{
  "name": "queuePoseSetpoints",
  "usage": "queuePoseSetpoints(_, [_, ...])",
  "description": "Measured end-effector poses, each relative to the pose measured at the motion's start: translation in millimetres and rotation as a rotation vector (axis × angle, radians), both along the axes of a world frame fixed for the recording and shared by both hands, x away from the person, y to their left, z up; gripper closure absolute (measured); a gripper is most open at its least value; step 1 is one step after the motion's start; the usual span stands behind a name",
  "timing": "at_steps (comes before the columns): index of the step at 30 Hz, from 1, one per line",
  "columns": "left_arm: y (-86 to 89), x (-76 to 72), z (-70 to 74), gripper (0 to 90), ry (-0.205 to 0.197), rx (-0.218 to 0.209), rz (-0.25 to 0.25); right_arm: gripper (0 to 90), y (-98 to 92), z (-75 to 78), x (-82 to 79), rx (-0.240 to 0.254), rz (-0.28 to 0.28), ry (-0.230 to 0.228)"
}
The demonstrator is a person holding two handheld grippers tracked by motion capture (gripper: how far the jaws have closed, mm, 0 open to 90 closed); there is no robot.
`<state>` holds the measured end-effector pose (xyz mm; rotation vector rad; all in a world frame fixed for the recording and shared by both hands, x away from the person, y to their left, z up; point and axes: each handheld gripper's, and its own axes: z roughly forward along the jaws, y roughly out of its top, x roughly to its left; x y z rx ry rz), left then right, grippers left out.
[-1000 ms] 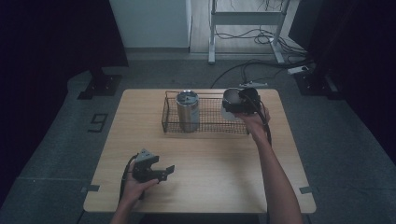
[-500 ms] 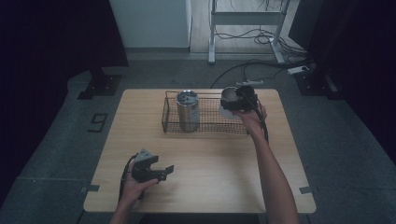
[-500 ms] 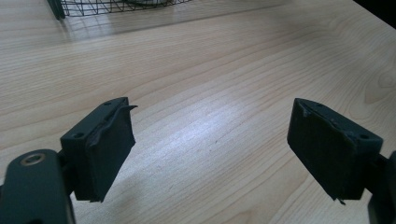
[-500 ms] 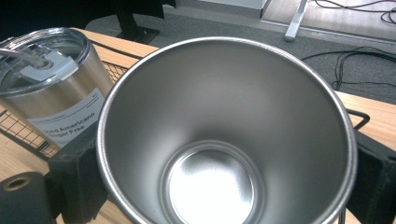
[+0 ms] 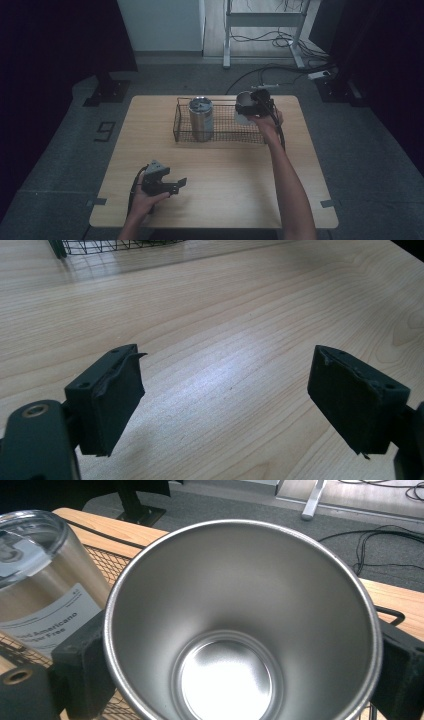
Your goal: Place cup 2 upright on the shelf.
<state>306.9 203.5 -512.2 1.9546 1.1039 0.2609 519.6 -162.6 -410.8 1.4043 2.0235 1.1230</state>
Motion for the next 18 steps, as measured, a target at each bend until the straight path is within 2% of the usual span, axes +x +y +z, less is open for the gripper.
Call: queuePoseSetpoints(18, [-0.1, 0.4, -2.3, 14.8, 0.011, 0.004, -0.017, 6.9, 1.3, -24.4, 15.9, -0.009, -0.008, 0.046])
